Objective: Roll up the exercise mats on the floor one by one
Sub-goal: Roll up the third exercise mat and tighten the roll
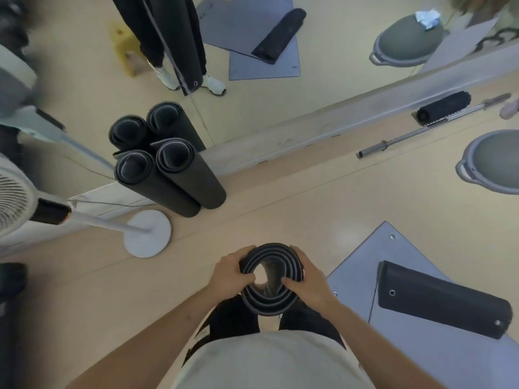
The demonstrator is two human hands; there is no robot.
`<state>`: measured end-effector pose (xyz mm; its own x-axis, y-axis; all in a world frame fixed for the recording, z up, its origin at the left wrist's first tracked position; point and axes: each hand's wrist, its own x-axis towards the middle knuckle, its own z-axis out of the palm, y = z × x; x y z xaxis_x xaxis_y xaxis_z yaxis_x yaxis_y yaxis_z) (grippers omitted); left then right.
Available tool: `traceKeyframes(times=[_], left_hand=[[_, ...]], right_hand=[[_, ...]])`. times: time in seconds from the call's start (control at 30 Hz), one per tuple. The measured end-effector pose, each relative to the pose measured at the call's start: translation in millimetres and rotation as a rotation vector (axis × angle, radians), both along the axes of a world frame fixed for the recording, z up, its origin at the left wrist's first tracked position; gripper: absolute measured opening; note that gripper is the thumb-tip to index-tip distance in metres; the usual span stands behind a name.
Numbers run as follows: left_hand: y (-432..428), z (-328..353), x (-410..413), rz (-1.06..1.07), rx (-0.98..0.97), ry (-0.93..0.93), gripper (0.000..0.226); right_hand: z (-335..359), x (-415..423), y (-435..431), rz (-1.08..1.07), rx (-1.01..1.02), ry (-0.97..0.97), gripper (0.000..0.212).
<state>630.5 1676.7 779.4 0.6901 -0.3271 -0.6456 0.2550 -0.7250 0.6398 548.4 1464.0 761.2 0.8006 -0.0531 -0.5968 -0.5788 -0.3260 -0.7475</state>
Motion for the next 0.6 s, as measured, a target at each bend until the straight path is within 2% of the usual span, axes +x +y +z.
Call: traceKeyframes(times=[0.2, 0.47, 0.6], left_hand=[[-15, -3, 93, 0.116, 0.023, -0.028, 0.075], [-8, -55, 238, 0.225, -0.034, -0.041, 0.071], [-1, -89, 314, 0.215, -0.046, -0.041, 0.06]], right_hand=[[-4, 108, -25, -0.002, 0.045, -0.022, 0.063], [-42, 264, -11, -0.038, -0.042, 0.013, 0.065], [-80, 334, 2, -0.102, -0.064, 0.056, 0.07]])
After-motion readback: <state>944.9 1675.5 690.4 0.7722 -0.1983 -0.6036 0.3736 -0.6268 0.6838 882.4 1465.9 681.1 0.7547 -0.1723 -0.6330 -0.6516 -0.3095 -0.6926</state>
